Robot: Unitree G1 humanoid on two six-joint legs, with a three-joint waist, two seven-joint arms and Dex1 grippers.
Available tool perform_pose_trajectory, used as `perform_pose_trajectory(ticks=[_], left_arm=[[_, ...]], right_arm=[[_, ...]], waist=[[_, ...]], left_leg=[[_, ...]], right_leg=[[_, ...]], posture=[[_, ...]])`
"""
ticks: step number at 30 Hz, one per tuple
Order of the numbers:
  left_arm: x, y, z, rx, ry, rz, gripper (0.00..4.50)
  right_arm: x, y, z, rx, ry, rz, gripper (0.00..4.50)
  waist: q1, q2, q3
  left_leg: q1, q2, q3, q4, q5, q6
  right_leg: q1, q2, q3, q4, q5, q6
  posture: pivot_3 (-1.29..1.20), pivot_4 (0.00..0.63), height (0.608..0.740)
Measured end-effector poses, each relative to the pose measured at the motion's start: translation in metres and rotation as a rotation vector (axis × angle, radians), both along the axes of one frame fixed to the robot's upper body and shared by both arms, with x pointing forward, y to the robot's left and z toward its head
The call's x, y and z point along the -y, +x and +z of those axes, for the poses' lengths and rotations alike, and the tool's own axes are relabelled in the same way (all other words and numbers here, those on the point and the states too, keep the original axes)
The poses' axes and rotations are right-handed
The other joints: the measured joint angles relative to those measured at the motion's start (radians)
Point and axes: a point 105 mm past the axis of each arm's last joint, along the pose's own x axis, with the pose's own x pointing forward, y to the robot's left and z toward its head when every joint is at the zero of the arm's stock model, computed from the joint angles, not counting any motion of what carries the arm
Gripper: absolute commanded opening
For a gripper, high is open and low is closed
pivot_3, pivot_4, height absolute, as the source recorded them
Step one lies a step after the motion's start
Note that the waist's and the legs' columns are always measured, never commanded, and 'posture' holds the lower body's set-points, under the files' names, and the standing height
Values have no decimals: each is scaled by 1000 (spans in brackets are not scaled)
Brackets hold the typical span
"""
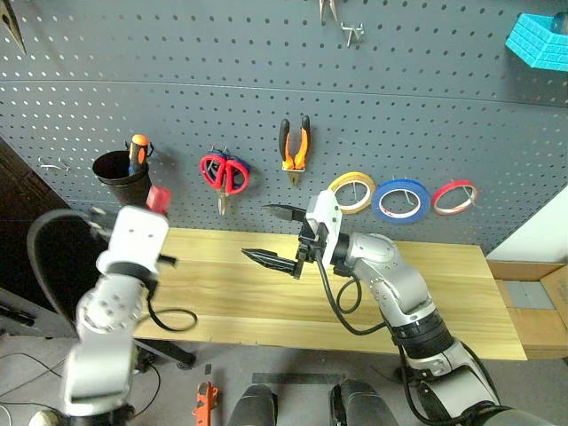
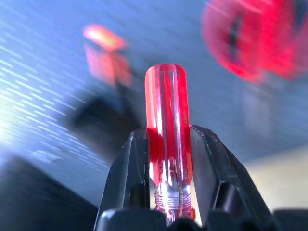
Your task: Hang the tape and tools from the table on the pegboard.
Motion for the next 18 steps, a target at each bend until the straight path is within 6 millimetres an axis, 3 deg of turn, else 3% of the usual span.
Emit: perform_pose_trajectory(ticks=[1, 3, 10, 15, 18], left_arm=[[-7, -1, 26, 87, 23, 26, 832], [-9, 2, 51, 176, 38, 27, 832], [-23, 45, 72, 238, -1, 10, 832], [-35, 62, 103, 320, 6, 7, 832], [-44, 71, 107, 342, -18, 19, 832]], right_arm=[[-4, -1, 6, 12, 11, 12, 4500], [-9, -1, 12, 25, 20, 24, 4500], [-25, 0, 30, 44, 54, 43, 4500], [-36, 3, 51, 77, 98, 30, 4500], [-39, 6, 61, 97, 130, 17, 4500]], waist=[[0, 0, -1], [-1, 0, -5], [-1, -1, -5], [-4, -1, -5], [-5, -1, -5]], left_leg=[[0, 0, 0, 0, 0, 0], [1, -1, 0, 0, 0, 0], [-1, -1, 2, -1, 2, -4], [-1, -1, 2, -1, 3, -5], [-1, -1, 3, -1, 3, -5]], right_leg=[[0, 0, 1, 0, 0, 0], [0, -1, 3, -1, 0, 0], [-2, -1, 2, -1, 0, 0], [-3, 0, 2, -1, 0, 0], [-3, 0, 3, 0, 0, 0]], posture=[[140, 92, 740], [136, 95, 740], [119, 98, 740], [103, 104, 740], [100, 109, 740]])
